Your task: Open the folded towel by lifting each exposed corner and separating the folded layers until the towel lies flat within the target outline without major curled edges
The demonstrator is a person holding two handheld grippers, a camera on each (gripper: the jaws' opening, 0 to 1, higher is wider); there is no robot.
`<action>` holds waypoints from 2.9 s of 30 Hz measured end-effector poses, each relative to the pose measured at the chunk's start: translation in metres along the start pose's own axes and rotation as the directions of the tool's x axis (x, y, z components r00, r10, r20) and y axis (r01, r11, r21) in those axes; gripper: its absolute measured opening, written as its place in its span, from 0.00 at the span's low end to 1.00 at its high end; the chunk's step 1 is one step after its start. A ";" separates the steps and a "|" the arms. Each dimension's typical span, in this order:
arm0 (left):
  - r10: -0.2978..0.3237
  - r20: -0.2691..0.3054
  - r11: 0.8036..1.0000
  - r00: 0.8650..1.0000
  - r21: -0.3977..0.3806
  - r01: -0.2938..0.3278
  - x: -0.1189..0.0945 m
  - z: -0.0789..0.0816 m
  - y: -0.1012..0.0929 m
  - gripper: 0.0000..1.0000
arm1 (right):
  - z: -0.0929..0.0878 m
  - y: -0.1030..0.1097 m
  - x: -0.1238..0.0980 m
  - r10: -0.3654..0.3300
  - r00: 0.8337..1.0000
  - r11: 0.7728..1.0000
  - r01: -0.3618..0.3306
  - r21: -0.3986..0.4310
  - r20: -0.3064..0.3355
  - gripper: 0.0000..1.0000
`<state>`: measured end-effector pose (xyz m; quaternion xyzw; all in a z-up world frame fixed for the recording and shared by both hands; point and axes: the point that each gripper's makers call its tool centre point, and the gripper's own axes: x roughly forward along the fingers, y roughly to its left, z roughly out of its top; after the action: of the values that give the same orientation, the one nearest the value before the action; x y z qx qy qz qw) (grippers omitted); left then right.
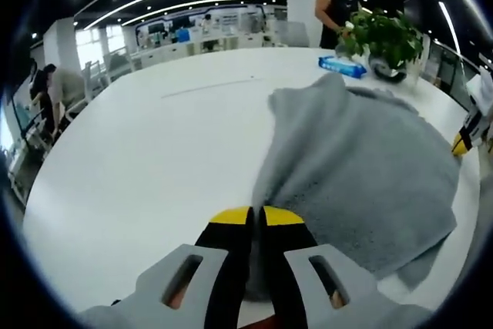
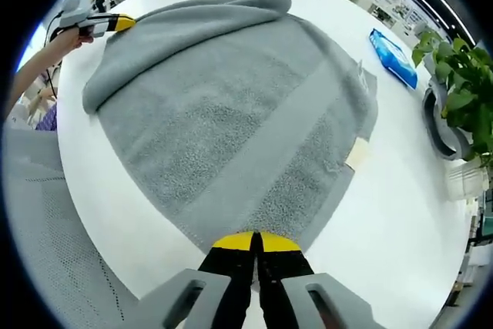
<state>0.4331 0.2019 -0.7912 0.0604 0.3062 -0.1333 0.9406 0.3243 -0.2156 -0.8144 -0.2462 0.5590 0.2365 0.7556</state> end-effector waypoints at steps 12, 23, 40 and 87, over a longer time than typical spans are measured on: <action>0.065 -0.039 0.998 0.997 0.027 -0.064 -0.013 -0.016 0.031 0.04 | 0.000 0.001 -0.001 0.000 1.000 1.000 0.000 -0.004 0.000 0.00; 0.119 -0.066 0.992 0.991 0.044 -0.116 -0.032 -0.029 0.065 0.04 | 0.000 0.001 0.000 0.007 1.000 1.000 -0.007 -0.003 0.002 0.00; 0.192 -0.103 0.980 0.976 0.075 -0.184 -0.055 -0.044 0.097 0.04 | 0.000 0.000 0.000 0.010 1.000 1.000 -0.010 0.004 0.006 0.00; 0.360 -0.157 0.930 0.919 -0.020 -0.368 -0.097 -0.097 0.208 0.04 | -0.001 -0.001 -0.001 0.006 1.000 1.000 -0.006 0.019 0.016 0.00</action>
<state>0.3630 0.4405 -0.8052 0.1031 0.3631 0.0564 0.9243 0.3236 -0.2170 -0.8138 -0.2355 0.5558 0.2355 0.7617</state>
